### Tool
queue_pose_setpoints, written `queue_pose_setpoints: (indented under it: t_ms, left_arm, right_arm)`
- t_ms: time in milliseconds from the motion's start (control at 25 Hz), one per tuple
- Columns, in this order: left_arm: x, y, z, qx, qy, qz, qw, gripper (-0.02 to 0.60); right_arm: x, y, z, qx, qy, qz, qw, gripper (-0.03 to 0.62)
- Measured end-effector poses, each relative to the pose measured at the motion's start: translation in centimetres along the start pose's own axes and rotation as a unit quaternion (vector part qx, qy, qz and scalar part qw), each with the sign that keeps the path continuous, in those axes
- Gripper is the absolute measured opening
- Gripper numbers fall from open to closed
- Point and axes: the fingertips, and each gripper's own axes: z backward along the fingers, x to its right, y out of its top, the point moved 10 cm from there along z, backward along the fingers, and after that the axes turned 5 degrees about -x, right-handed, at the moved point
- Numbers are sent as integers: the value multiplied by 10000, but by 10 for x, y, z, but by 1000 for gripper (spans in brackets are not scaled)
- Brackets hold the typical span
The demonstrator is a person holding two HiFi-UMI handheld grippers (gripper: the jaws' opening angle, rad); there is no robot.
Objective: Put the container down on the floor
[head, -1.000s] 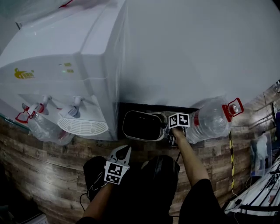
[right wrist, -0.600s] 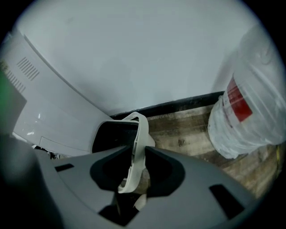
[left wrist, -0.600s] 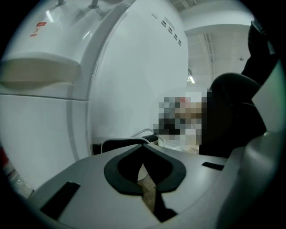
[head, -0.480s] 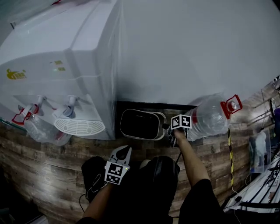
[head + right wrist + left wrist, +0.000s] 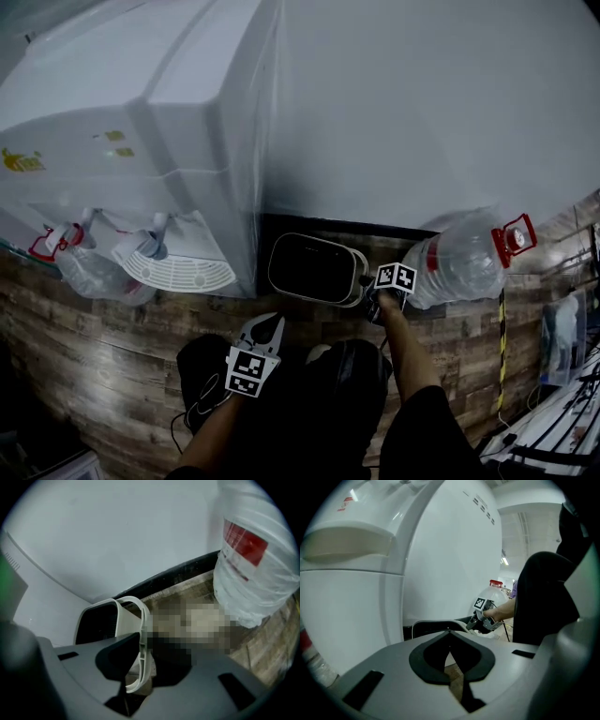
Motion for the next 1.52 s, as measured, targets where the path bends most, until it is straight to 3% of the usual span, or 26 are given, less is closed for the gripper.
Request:
queue_pose_setpoints:
  t_ms: [440, 600, 720, 1120, 1240, 1520]
  left_arm:
    - [-9, -4, -7, -84, 245, 150, 9996, 14]
    - [-12, -5, -7, -103, 324, 189, 9992, 14]
    - [-14, -6, -6, -104, 370, 199, 9991, 14]
    - [-15, -4, -3, -46, 336, 195, 9992, 14]
    - [-14, -1, -2, 10, 292, 187, 9994, 14]
    - [-12, 12, 2, 271, 247, 103, 9993, 14]
  right_arm:
    - [2, 24, -33, -11, -126, 332, 9994, 81]
    - [-6, 44, -39, 287, 35, 648, 9975, 81]
    - [-16, 53, -41, 378, -71, 715, 9967, 84]
    - [-6, 37, -28, 388, 16, 529, 9978, 77]
    - [-12, 28, -20, 397, 77, 706, 9967, 12]
    - [-33, 6, 1, 716, 154, 1104, 9912, 11]
